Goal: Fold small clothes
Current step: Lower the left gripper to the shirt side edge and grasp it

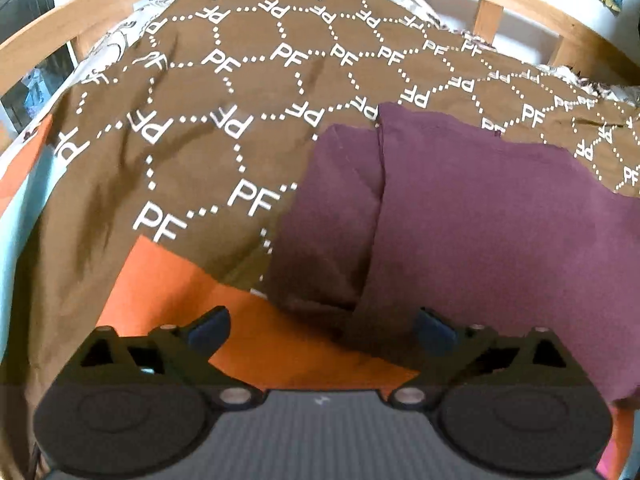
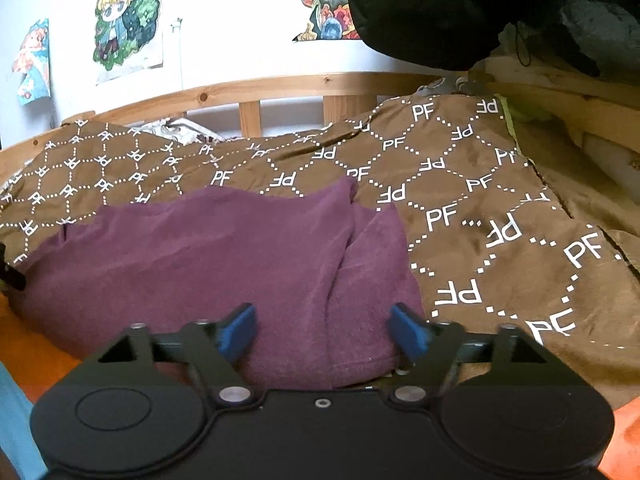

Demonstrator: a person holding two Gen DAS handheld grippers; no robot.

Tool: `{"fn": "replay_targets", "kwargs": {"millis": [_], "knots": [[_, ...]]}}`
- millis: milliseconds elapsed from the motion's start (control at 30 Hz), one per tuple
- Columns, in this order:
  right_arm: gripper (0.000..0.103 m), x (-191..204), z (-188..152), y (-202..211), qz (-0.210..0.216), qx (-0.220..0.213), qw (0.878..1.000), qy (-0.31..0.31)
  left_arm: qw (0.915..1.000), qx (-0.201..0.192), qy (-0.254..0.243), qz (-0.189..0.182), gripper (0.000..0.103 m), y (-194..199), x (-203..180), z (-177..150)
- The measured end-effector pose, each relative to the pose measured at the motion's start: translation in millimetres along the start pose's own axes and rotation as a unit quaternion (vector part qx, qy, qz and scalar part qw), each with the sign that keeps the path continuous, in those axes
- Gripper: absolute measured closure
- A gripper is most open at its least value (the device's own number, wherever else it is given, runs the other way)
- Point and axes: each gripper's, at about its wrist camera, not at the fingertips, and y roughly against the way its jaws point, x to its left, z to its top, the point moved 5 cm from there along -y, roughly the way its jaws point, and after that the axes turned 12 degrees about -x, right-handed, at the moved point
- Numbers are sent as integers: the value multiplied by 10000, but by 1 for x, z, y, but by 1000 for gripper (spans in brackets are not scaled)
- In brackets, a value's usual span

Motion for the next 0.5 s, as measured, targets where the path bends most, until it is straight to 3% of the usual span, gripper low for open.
{"fn": "replay_targets", "kwargs": {"millis": [133, 233, 367, 500], "knots": [[4, 2, 3, 4, -42, -126, 9999, 25, 9998, 145, 139, 63, 0, 0, 2, -9], [1, 5, 5, 5, -68, -200, 9997, 112, 9994, 169, 317, 21, 0, 5, 2, -16], [1, 11, 6, 5, -78, -202, 9995, 231, 9982, -119, 487, -315, 0, 23, 3, -27], [1, 21, 9, 10, -41, -241, 9991, 337, 9940, -262, 495, -942, 0, 34, 3, -42]]}}
